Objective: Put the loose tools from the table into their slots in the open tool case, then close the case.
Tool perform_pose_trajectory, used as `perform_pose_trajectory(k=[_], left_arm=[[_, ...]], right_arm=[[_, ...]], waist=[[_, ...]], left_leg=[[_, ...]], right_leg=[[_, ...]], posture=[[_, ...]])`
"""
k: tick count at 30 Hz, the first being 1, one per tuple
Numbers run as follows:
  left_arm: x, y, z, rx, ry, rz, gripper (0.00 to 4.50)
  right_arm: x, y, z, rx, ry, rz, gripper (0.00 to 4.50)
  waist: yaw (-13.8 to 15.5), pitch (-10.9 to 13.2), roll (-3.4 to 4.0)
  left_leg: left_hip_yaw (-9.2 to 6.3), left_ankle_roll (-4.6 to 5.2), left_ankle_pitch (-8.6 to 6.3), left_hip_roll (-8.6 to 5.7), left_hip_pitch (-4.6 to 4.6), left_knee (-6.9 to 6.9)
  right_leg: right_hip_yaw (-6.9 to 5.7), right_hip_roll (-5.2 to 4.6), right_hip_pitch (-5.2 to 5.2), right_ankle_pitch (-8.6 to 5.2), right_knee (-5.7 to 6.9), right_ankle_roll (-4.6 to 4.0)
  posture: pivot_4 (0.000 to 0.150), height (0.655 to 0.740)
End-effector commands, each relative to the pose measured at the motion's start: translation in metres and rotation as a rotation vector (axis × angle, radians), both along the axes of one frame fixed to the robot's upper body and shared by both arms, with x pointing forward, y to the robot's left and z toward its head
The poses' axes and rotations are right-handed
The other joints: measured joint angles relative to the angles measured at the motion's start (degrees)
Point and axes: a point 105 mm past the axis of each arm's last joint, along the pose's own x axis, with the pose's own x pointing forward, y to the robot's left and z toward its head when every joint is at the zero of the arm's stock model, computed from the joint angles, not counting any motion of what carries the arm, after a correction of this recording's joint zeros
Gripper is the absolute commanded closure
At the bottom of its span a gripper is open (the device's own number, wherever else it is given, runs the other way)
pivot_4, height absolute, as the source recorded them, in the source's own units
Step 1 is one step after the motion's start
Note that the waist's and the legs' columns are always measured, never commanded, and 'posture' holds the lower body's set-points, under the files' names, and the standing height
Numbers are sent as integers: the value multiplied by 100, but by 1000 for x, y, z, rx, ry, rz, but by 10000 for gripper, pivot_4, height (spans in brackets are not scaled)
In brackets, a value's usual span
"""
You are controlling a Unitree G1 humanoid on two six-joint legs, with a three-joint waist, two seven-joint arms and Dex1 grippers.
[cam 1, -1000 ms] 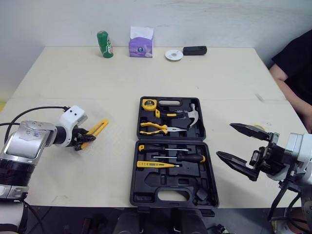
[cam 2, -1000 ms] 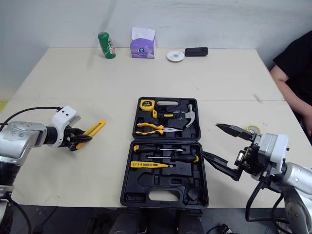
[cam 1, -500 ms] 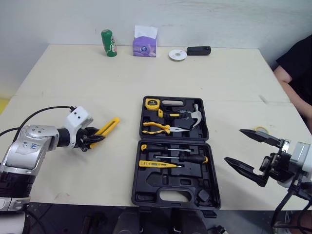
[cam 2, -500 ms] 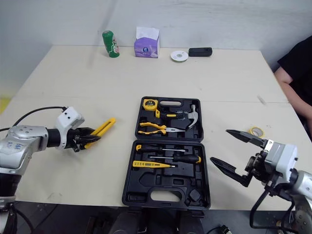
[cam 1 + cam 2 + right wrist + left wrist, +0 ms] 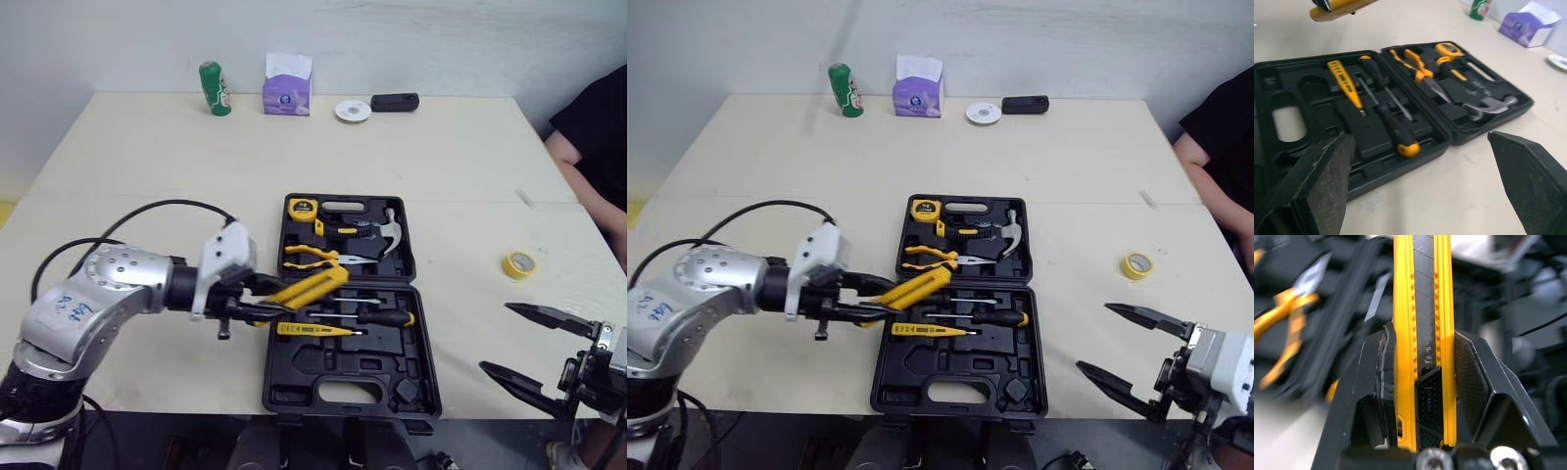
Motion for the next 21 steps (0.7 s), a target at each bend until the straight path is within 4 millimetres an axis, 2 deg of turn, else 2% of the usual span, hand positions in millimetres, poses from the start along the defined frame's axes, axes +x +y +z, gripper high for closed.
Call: perform_pose_trajectory(k=[1, 4, 8, 13, 21], left_arm=[[-17, -17, -4, 13, -5, -110, 32771], [-30, -30, -12, 23, 43, -191, 32771], [-30, -48, -29, 82, 15, -233, 32771], [-12, -58, -46, 182, -86, -198, 32771], [-20, -63, -60, 213, -49, -242, 32771]], right_arm=[[-9, 2, 12, -29, -25, -1, 0], [-13, 4, 13, -39, -11, -8, 0], [-17, 12, 15, -31, -4, -13, 0], [-18, 16, 18, -46, 16, -26, 0], [-16, 15, 21, -54, 22, -52, 0]], waist=[[9, -1, 1], [19, 0, 0], [24, 1, -1], [22, 1, -1], [24, 1, -2]], left_leg=[[0, 0, 0, -1, 0, 0], [-2, -1, 0, -2, -2, 0], [-4, 1, 0, -2, -2, 9], [-5, 0, 0, -2, -4, 10], [-8, 7, -2, 0, -8, 12]], right_leg=[[0, 0, 0, 0, -1, 0], [-1, 0, 0, 0, -3, 0], [0, 0, 4, 1, -2, 1], [-1, 1, 4, 0, -4, 0], [-2, -1, 3, 0, -6, 0]], posture=[[1500, 7400], [1500, 7400], [1500, 7400], [1500, 7400], [1500, 7400]])
